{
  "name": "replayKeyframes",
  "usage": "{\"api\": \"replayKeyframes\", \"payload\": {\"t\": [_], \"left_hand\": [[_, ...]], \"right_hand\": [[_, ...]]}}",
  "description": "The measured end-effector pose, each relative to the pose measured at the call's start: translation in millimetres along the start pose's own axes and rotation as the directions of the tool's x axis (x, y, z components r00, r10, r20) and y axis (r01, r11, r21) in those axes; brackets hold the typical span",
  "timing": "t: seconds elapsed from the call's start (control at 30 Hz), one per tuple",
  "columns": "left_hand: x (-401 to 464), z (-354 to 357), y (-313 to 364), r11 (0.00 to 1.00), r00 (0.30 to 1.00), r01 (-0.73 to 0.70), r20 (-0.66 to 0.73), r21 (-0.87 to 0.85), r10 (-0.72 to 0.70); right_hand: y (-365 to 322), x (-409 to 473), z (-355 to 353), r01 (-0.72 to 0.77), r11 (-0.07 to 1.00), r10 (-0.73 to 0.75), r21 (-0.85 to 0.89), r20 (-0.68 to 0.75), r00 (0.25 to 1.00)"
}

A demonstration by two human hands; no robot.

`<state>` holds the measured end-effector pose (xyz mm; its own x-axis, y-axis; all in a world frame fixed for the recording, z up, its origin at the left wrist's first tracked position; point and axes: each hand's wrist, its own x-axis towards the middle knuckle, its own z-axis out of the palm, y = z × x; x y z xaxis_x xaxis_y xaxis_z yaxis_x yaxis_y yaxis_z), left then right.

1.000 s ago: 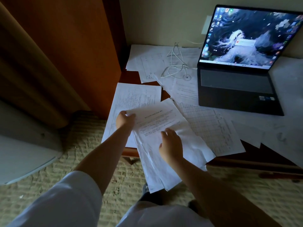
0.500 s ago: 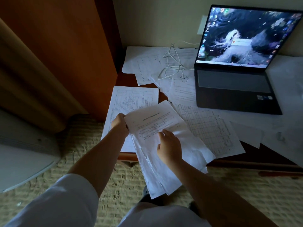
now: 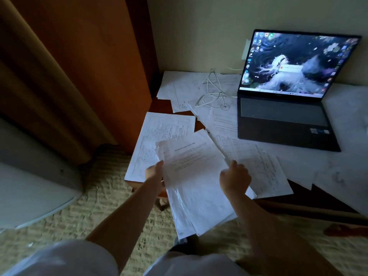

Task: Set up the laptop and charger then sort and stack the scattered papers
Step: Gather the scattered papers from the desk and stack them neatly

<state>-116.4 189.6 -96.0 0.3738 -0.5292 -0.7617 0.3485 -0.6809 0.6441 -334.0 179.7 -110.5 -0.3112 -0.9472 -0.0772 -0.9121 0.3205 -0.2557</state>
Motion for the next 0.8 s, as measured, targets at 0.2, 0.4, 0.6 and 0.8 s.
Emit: {"api": "replayKeyframes", "payload": {"t": [0.2, 0.4, 0.6, 0.8], "left_hand": [[-23.3, 7.5, -15.8, 0.993, 0.995, -0.039, -0.084, 0.108, 0.048], [-26.1, 12.8, -18.9, 0.991, 0.987, -0.099, -0.12, 0.092, 0.109], [-26.3, 17.1, -22.3, 0.987, 0.976, -0.128, -0.165, 0.093, 0.142], [-32.0, 18.6, -21.9, 0.978, 0.972, -0.134, -0.173, 0.159, 0.161]], "right_hand": [[5.2, -1.6, -0.8, -0.01, 0.972, -0.001, 0.236, 0.048, 0.999], [11.8, -6.9, 1.1, -0.053, 0.942, 0.017, 0.331, 0.112, 0.994], [9.2, -16.4, 3.6, -0.089, 0.909, 0.026, 0.408, 0.158, 0.987], [11.2, -18.6, 2.4, -0.118, 0.897, 0.056, 0.427, 0.156, 0.986]]}}
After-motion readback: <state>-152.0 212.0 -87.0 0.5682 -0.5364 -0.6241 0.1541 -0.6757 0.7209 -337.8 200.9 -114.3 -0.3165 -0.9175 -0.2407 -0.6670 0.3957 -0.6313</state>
